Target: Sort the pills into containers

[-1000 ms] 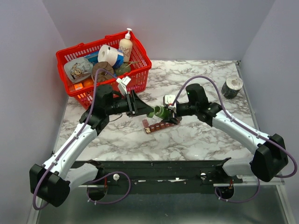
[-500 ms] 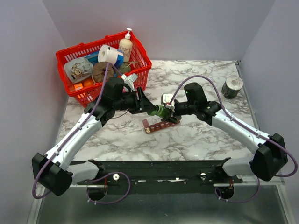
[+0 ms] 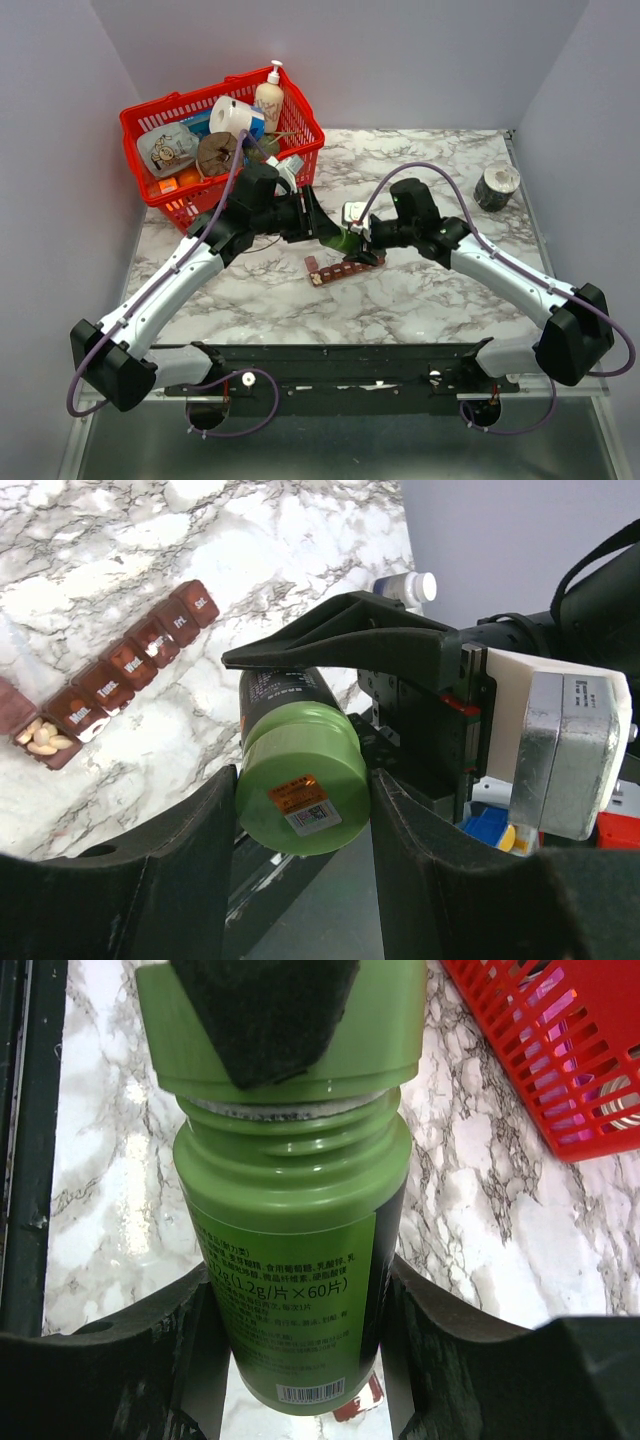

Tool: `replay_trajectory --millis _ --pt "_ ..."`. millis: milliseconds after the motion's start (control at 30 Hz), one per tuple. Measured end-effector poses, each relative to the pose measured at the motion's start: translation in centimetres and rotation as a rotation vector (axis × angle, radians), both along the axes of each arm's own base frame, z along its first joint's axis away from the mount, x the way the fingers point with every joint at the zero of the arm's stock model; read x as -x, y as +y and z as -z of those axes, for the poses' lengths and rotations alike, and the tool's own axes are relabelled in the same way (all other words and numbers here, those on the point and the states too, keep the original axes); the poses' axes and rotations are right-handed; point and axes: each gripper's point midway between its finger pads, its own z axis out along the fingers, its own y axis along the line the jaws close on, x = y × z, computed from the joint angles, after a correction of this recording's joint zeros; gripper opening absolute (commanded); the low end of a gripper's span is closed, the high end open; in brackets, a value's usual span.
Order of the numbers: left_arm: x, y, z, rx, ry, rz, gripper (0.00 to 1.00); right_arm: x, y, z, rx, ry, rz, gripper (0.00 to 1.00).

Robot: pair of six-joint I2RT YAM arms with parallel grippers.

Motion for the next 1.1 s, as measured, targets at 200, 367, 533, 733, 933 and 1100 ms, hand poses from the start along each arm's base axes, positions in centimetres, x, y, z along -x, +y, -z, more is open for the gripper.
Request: replay_trajectory --millis 200,367,533,733,933,1100 --pt "-0.4 -0.6 0.4 -0.086 -0.003 -0.017 0.00 -0.2 -0.2 0.1 0.023 -0.004 0.022 0.00" --pt "-0.7 -0.6 0.6 -0.162 -0.012 -0.035 0.00 -0.6 -0.2 0.1 0.037 -0.013 0.042 0.01" --pt "-0.9 -0.7 1.0 -0.226 -0.029 -0.032 0.00 -0.6 -0.4 0.4 0.055 -0.009 0.054 0.01" --pt "-0.6 -1.1 1.6 -0.265 -0.045 0.033 0.00 -0.2 -0.7 0.9 0.072 0.003 0.050 0.01" --pt "0.1 -1.5 1.9 -0.254 -0.041 0.097 0.00 0.8 -0.9 1.2 0.070 0.058 0.032 0.01" --pt "0.6 -1.6 2.0 -0.196 -0.045 0.112 0.00 1.9 -0.7 1.3 0.050 0.141 0.029 0.01"
